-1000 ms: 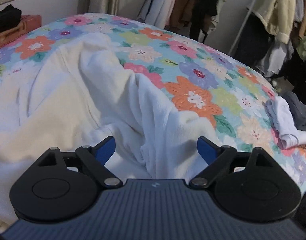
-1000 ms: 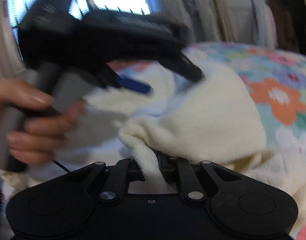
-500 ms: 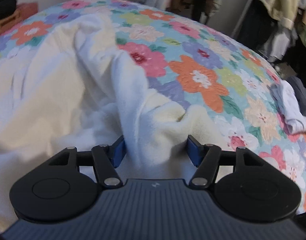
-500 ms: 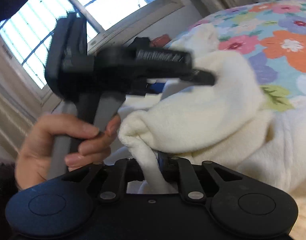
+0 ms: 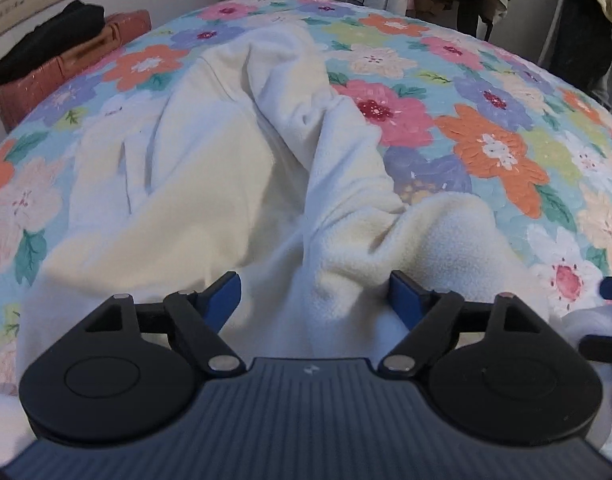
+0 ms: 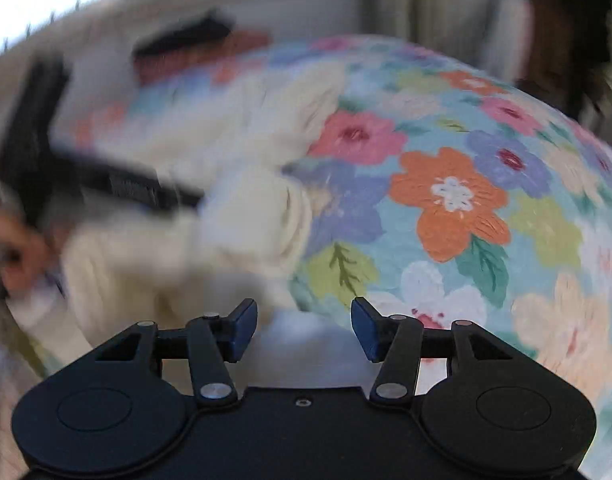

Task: Fold clothes
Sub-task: 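Grasp a jacket edge with the right tool and lift it up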

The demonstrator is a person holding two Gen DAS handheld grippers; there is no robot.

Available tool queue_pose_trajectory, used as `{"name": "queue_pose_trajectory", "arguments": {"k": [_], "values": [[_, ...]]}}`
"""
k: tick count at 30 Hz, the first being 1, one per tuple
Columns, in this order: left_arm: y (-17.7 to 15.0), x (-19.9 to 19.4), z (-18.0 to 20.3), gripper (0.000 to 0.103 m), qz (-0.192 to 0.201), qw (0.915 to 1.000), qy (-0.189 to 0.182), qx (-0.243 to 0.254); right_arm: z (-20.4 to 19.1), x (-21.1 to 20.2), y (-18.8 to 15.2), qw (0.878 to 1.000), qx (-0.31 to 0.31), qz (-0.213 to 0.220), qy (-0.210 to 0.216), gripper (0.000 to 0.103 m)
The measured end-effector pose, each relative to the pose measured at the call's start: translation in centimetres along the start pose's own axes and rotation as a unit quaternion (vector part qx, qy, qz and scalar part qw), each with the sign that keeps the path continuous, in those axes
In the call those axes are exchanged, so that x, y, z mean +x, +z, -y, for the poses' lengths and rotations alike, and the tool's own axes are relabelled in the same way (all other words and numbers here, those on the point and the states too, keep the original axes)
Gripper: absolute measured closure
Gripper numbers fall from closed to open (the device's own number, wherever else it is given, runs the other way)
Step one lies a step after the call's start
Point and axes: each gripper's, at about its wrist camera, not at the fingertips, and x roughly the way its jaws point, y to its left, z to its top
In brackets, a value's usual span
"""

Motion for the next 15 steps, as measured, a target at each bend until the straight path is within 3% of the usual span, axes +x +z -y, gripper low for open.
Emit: {"name": "queue_pose_trajectory", "arguments": {"k": [2,5,9,11,15], "values": [[0.1,-0.1,-0.1,0.021,0.002,1.0,0.005,0.007,0.2,0.5,0.8,0.999,-0.034,-0.02,0.009,0.045],[0.1,-0.2,-0.1,0.02,0.005,0.9996,0.022,0.018,0.9,0.2,3.0,0.998,-0.06,-0.007,0.021,0.045],[0.2,-0.1,-1.4,0.02,0.002,0.9999,0.011,-0.01,3.7,2.5,5.0,0.992,-0.005,-0.021,0.127,0.045],[0.1,0.0,-1.8,0.02,0.005,0.9997,-0.003,-0.023,3.3,3.7,4.6,0.989,-0.017,-0.034,0.145,0.044],[-0.1,0.5,-2.9,0.02,0.0,0.9979,-0.026,-0.06,3.3,6.1,3.7,0.985,0.001,-0.044,0.168,0.03]]}}
